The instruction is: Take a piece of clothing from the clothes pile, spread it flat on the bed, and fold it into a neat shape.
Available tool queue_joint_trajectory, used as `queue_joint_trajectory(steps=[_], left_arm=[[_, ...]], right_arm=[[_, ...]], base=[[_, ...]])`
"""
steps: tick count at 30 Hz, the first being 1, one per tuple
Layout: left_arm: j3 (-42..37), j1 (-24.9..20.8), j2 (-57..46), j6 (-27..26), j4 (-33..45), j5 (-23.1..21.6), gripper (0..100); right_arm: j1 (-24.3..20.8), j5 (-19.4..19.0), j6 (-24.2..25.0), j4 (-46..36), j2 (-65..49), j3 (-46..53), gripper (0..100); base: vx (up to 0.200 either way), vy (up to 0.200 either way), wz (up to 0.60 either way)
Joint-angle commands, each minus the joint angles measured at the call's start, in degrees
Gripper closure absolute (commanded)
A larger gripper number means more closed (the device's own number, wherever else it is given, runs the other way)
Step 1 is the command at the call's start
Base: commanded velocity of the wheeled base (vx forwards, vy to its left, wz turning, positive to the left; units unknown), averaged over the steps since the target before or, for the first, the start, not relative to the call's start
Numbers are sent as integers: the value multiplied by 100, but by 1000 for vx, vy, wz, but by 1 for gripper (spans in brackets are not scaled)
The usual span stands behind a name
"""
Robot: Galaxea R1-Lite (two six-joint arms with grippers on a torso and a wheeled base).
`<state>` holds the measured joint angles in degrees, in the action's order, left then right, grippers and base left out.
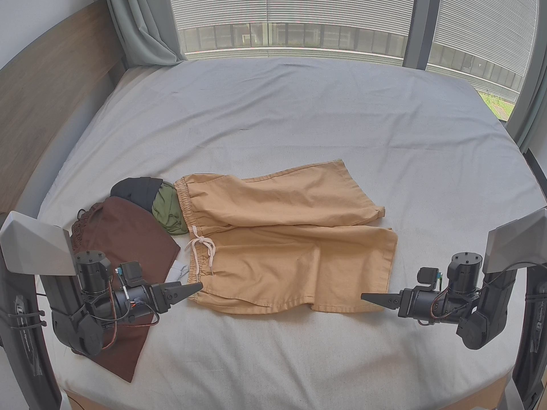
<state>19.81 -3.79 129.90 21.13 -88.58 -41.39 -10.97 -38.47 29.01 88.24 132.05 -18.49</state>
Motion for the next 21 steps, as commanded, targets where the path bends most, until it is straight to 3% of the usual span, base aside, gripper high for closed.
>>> queue_joint_trajectory(steps=[1,13,21], left_arm=[[234,19,378,129,-2,96,0],[515,-8,835,252,7,562,0],[559,-104,861,884,-2,588,0]], right_arm=[[-1,-2,-10,1,23,-5,0],[-1,-2,-10,1,23,-23,0],[-1,7,-19,1,58,-32,0]], base=[[0,0,0],[0,0,0],[0,0,0]])
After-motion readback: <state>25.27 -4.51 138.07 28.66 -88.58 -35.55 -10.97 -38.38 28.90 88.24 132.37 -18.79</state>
